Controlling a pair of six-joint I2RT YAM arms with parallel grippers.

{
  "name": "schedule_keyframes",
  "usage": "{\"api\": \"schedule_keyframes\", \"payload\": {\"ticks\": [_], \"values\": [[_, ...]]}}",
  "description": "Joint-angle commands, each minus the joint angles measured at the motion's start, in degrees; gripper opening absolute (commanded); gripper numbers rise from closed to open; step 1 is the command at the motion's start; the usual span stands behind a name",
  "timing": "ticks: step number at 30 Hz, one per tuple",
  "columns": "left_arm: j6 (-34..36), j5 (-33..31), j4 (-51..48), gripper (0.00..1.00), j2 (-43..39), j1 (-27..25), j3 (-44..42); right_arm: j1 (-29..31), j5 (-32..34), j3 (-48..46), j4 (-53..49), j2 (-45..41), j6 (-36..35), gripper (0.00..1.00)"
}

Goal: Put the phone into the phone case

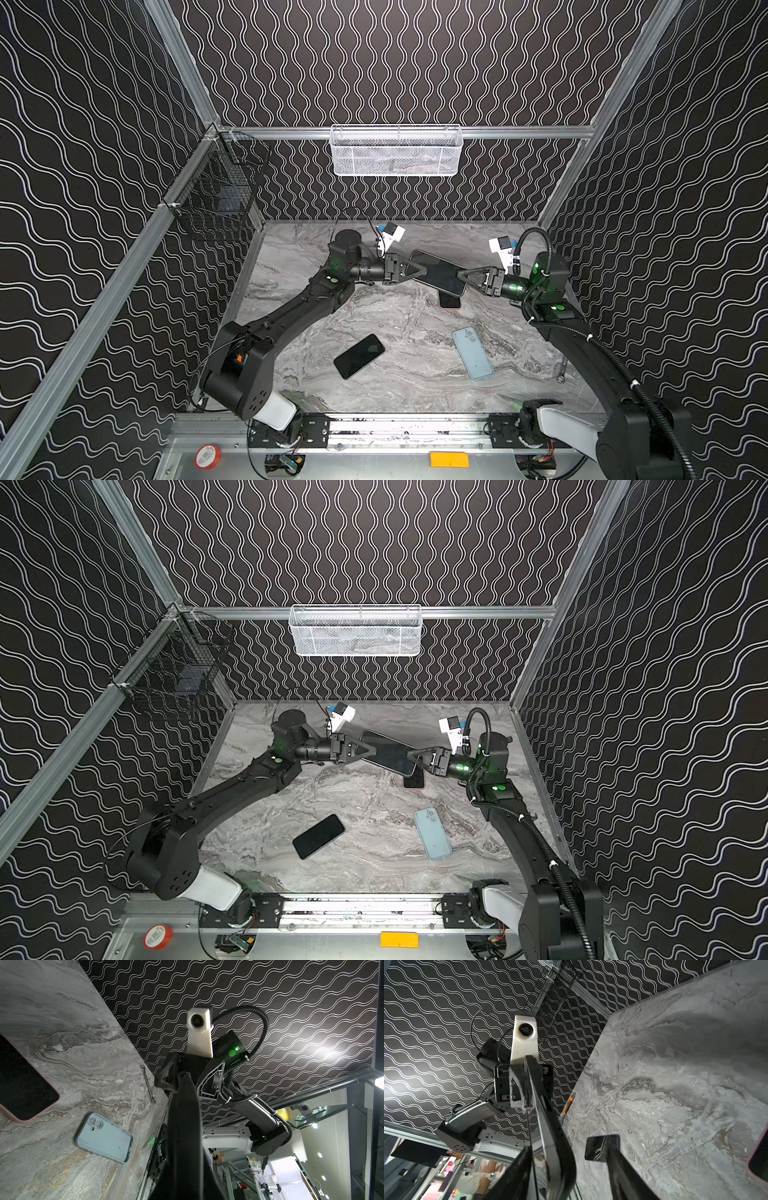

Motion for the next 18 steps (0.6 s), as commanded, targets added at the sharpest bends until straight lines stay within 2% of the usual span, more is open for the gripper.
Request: {"api": "schedule_keyframes", "payload": {"ticks": [1, 12, 18], "values": [[-0.1, 0.2, 3.7, 0.0, 0.4, 0.0, 0.2, 0.0, -2.8, -1.0, 4.9, -0.9, 3.3, 0.49], [-1.1, 0.8, 5.1, 0.0, 0.3, -0.1, -0.5, 0.0, -3.6, -2.2, 20.8, 0.3, 12.4, 0.21], [-1.9, 1.0, 6.4, 0.0, 0.5, -0.1, -1.2, 0.0, -2.5, -1.8, 19.4, -0.2, 11.3, 0.0]]}}
